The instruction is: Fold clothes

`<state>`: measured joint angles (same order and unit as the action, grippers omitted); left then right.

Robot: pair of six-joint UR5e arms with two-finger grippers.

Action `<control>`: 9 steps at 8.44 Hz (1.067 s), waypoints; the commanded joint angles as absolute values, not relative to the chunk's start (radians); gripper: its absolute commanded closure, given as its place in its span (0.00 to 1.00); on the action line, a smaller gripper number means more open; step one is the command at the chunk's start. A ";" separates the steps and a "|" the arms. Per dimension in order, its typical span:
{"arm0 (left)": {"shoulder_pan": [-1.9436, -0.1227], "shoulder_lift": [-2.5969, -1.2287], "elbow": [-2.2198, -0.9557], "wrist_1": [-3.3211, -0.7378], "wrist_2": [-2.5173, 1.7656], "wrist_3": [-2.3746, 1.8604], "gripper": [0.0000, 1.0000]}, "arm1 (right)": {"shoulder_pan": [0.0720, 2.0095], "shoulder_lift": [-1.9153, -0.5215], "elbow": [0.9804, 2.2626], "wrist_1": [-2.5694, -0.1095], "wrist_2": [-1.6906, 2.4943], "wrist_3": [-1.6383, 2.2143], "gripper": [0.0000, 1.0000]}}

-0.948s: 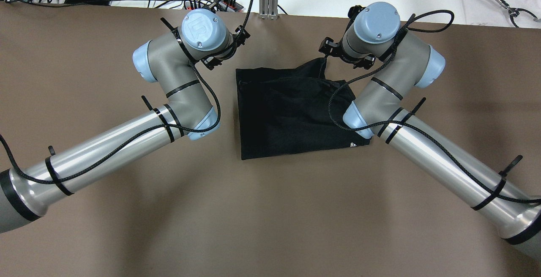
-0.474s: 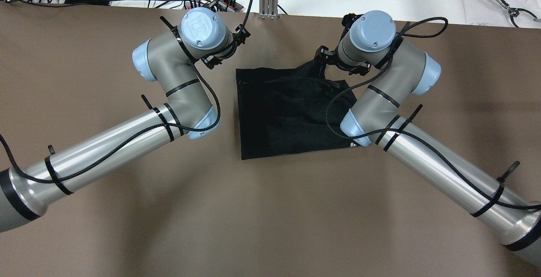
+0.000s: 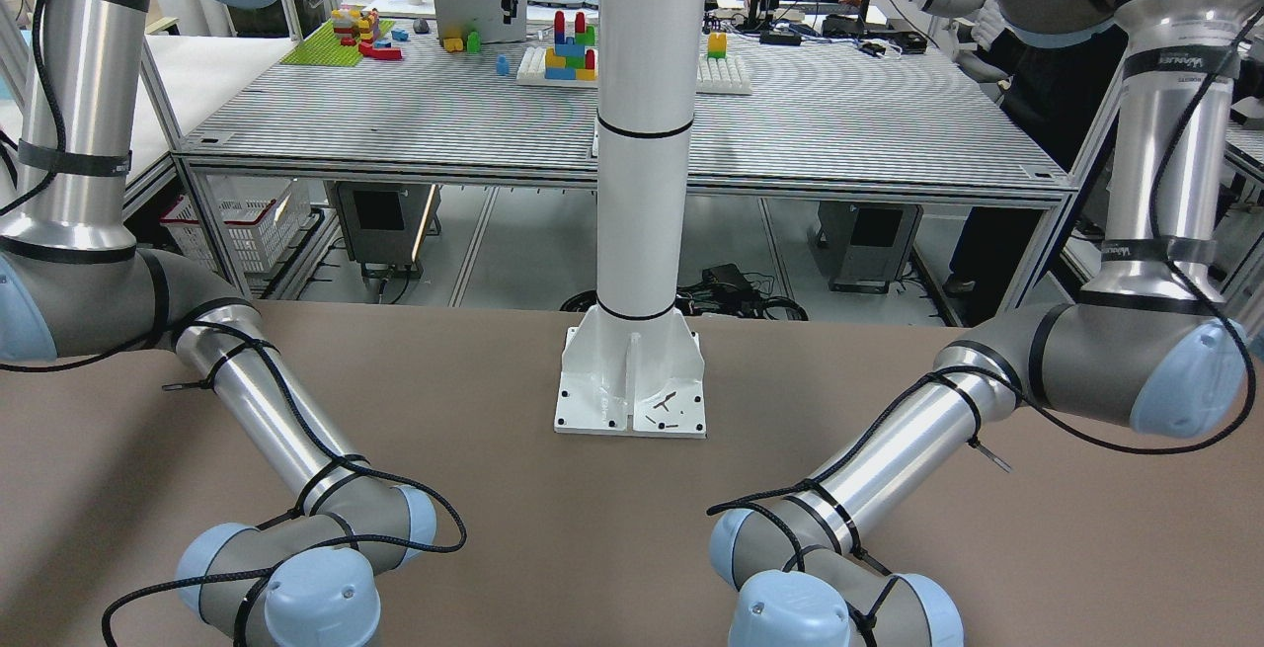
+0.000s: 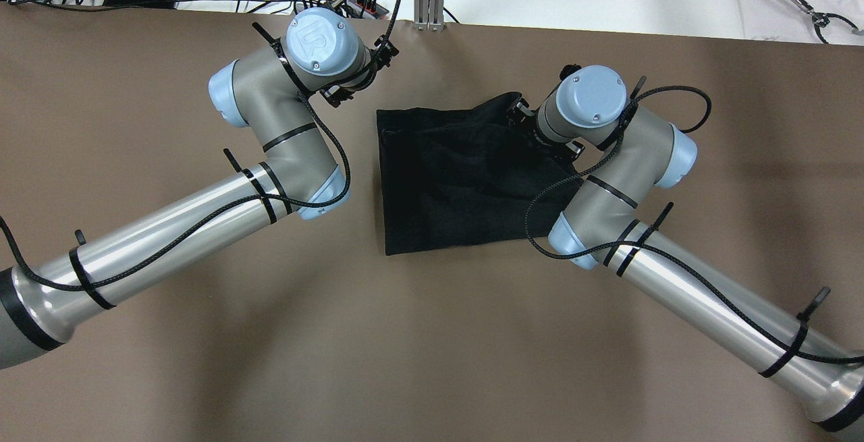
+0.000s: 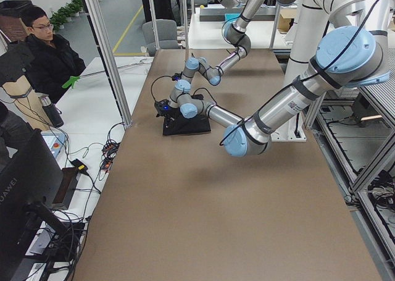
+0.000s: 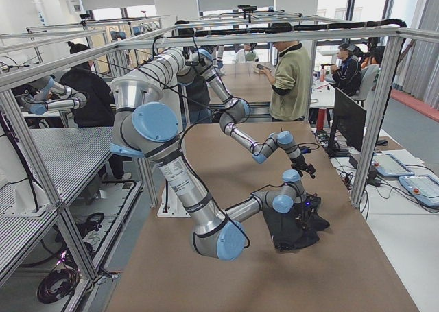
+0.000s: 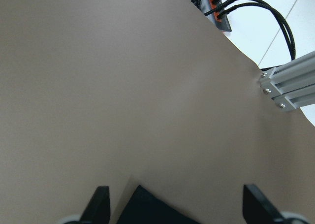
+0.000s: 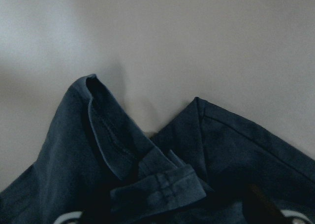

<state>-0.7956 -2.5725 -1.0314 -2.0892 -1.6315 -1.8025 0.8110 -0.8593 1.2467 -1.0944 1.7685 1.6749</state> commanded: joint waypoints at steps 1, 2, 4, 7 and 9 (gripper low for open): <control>-0.793 -2.571 -1.042 -2.082 -1.625 -1.804 0.05 | 0.801 -0.874 1.247 -1.038 1.753 1.813 0.39; -0.792 -2.566 -1.040 -2.082 -1.624 -1.804 0.06 | 0.804 -0.870 1.244 -1.040 1.756 1.813 0.97; -0.785 -2.534 -1.042 -2.088 -1.624 -1.801 0.05 | 0.839 -0.856 1.226 -1.040 1.807 1.769 1.00; -0.784 -2.523 -1.042 -2.089 -1.623 -1.805 0.05 | 0.942 -0.734 1.143 -1.116 1.859 1.732 1.00; -0.776 -2.520 -1.040 -2.091 -1.612 -1.809 0.05 | 0.954 -0.660 1.082 -1.160 1.705 1.762 1.00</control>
<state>-0.7830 -2.5234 -1.0415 -2.0893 -1.6226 -1.8060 0.9372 -0.7371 1.1469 -1.1155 1.8252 1.7371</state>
